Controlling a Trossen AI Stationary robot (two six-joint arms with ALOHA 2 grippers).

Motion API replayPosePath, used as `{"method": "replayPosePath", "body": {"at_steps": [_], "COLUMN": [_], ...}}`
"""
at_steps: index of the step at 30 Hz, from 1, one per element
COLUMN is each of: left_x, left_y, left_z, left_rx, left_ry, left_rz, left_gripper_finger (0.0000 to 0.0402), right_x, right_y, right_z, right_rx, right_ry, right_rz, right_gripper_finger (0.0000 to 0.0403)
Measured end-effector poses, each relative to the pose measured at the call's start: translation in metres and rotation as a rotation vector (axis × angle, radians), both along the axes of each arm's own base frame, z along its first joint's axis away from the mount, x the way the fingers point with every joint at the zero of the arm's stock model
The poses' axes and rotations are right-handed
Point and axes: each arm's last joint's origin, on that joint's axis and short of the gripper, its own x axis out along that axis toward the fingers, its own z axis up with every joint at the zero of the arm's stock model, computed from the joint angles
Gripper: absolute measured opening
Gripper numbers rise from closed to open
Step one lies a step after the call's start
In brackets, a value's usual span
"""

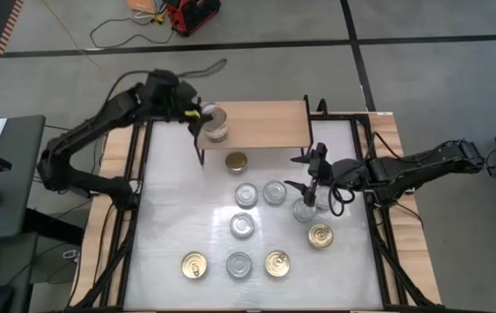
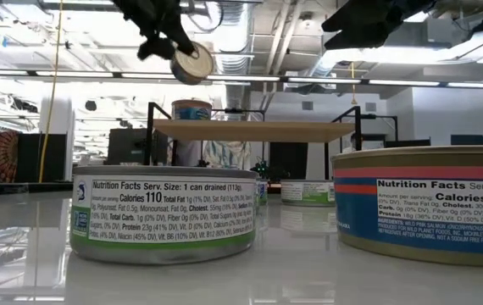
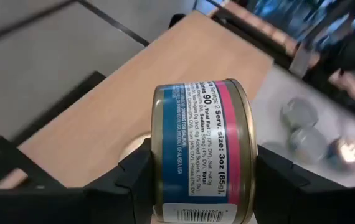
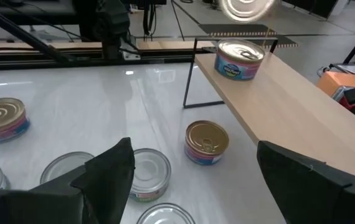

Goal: Stack canned seafood by type on shelf
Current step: Stack the blue tuna can on top of the other blue tuna can on the shelf

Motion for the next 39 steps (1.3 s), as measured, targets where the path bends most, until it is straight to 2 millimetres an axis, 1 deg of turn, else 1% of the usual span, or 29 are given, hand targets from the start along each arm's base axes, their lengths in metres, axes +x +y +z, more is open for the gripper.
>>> {"method": "replayPosePath", "body": {"at_steps": [3,5,7,10,13,15,17,20,22,25,27,30,32,34,36,39], "left_x": [0.000,0.002,0.007,0.009,0.010,0.010,0.009,0.002,0.001,-0.002,-0.003,-0.007,-0.010,-0.013,-0.014,-0.010], "left_y": [0.015,0.019,0.023,0.026,0.027,0.029,0.031,0.038,0.041,0.042,0.042,0.047,0.051,0.053,0.056,0.062], "left_z": [-0.005,-0.007,-0.010,-0.016,-0.013,-0.013,-0.013,-0.014,-0.016,-0.017,-0.019,-0.030,-0.033,-0.032,-0.031,-0.034], "left_rx": [-0.082,-0.105,-0.124,-0.136,-0.101,-0.092,-0.077,-0.072,-0.095,-0.123,-0.130,-0.177,-0.193,-0.200,-0.219,-0.247], "left_ry": [-0.049,-0.067,-0.077,-0.053,-0.079,-0.083,-0.076,-0.072,-0.076,-0.081,-0.078,-0.070,-0.070,-0.084,-0.104,-0.137], "left_rz": [-0.014,-0.033,-0.052,-0.076,-0.101,-0.114,-0.116,-0.096,-0.105,-0.129,-0.131,-0.108,-0.085,-0.064,-0.046,-0.054], "left_gripper_finger": [0.0186,0.0186,0.0186,0.0186,0.0186,0.0186,0.0186,0.0186,0.0186,0.0186,0.0186,0.0186,0.0186,0.0186,0.0186,0.0186], "right_x": [0.000,0.000,0.005,0.023,0.048,0.064,0.077,0.096,0.108,0.123,0.133,0.147,0.155,0.159,0.162,0.167], "right_y": [0.000,-0.001,-0.002,-0.006,-0.017,-0.030,-0.052,-0.095,-0.120,-0.145,-0.157,-0.170,-0.177,-0.184,-0.190,-0.202], "right_z": [0.000,0.000,0.000,-0.001,-0.003,-0.005,-0.007,-0.005,-0.007,-0.014,-0.012,-0.002,0.002,0.006,0.014,0.018], "right_rx": [-0.005,-0.028,-0.091,-0.264,-0.490,-0.625,-0.681,-0.580,-0.532,-0.507,-0.477,-0.431,-0.414,-0.392,-0.394,-0.383], "right_ry": [0.003,0.010,0.013,-0.001,-0.039,-0.075,-0.106,-0.112,-0.074,0.018,0.040,0.049,0.067,0.099,0.107,0.143], "right_rz": [0.006,0.011,0.019,0.019,0.002,-0.050,-0.089,-0.052,-0.049,-0.063,-0.034,0.050,0.087,0.136,0.171,0.184], "right_gripper_finger": [0.0361,0.0361,0.0361,0.0361,0.0361,0.0361,0.0361,0.0361,0.0361,0.0361,0.0363,0.0368,0.0370,0.0370,0.0370,0.0370]}}
